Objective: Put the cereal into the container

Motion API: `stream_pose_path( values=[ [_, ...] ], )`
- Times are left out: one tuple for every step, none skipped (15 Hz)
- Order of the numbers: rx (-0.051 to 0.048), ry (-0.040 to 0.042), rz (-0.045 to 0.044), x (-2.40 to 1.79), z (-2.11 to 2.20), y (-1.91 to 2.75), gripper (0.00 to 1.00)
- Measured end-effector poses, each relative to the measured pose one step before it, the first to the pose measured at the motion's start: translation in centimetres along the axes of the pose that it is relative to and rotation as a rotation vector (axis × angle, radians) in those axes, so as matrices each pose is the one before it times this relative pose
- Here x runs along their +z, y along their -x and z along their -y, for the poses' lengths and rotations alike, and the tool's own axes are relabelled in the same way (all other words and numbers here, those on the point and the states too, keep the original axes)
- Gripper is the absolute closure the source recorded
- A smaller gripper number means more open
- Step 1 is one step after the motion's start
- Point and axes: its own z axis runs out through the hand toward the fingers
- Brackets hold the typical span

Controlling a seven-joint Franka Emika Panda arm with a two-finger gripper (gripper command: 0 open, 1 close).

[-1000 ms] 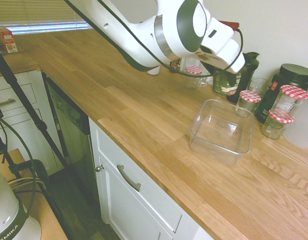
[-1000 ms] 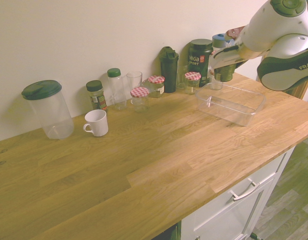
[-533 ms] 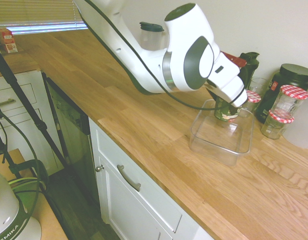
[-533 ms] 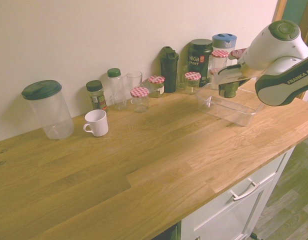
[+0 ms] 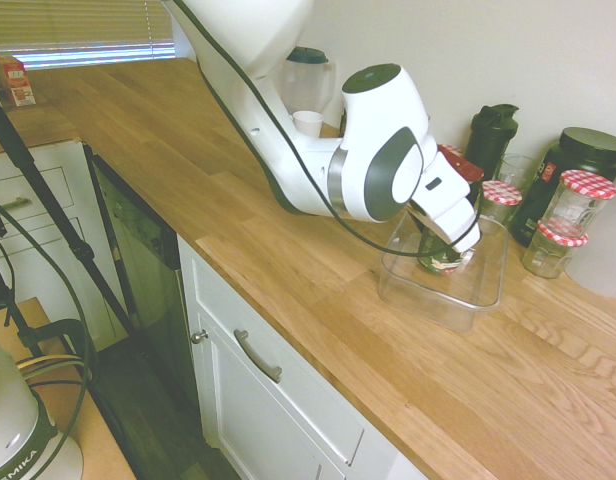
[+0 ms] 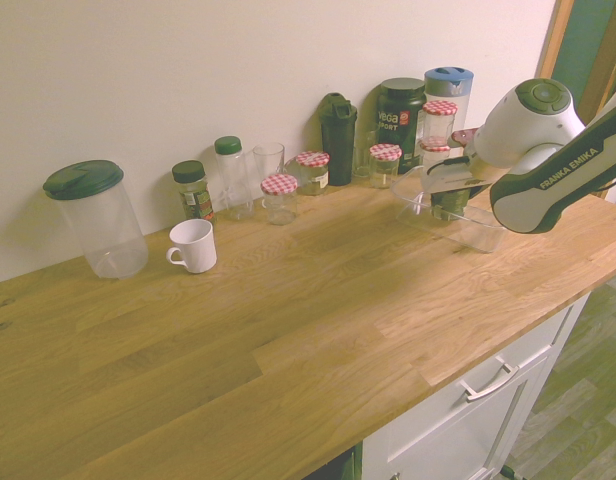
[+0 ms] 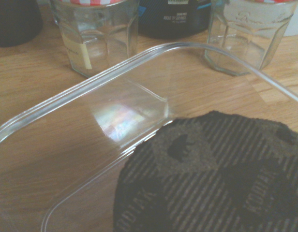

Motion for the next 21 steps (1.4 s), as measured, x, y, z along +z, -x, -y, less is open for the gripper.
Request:
stream_pose_path(
  values=[
    [-0.00269, -0.00104, 0.00243, 0.094, 0.123, 0.058, 1.00],
    [0.00043, 0.00053, 0.00360, 0.099, 0.081, 0.110, 1.00],
    [-0.00040, 0.00220, 0.00561, 0.154, 0.038, 0.164, 0.00],
    [0.00243, 0.00548, 0.00867, 0.205, 0.009, 0.166, 0.00],
    [0.00314, 0.00786, 0.01045, 0.162, 0.003, 0.136, 0.00],
    [0.00330, 0.00246, 0.00703, 0.040, 0.045, -0.043, 0.00],
    [0.00079, 0.00200, 0.00347, 0.023, -0.022, -0.114, 0.00],
    [-0.00148, 0.00173, 0.00081, 0.014, -0.082, -0.179, 0.00],
    [-0.00109, 0.00294, 0.00018, 0.031, -0.158, -0.236, 0.00],
    [-0.00084, 0.00625, 0.00180, 0.063, -0.200, -0.214, 0.00],
    [-0.00197, 0.00897, 0.00290, 0.095, -0.243, -0.196, 0.00],
    [-0.00194, 0.01011, 0.00346, 0.092, -0.186, -0.117, 0.00],
    [-0.00145, 0.01367, 0.00628, 0.084, -0.102, -0.032, 0.00],
    [-0.00014, 0.02643, 0.01130, 0.001, -0.016, -0.034, 0.00],
    [0.00882, 0.04252, 0.02256, -0.254, 0.221, -0.089, 0.00],
    [0.01588, 0.03532, 0.03801, -0.803, 0.471, -0.143, 0.00],
    [0.00656, 0.01336, 0.03988, -1.338, 0.556, -0.307, 0.00],
    [0.01421, 0.00133, 0.02671, -1.771, 0.610, -0.512, 0.00],
    [0.01377, -0.00525, 0.01393, -1.735, 0.486, -0.589, 0.00],
    [0.00727, -0.01412, -0.00412, -1.470, 0.406, -0.466, 0.00],
    [0.00319, -0.02353, -0.01269, -1.425, 0.488, -0.359, 0.00]
  ],
)
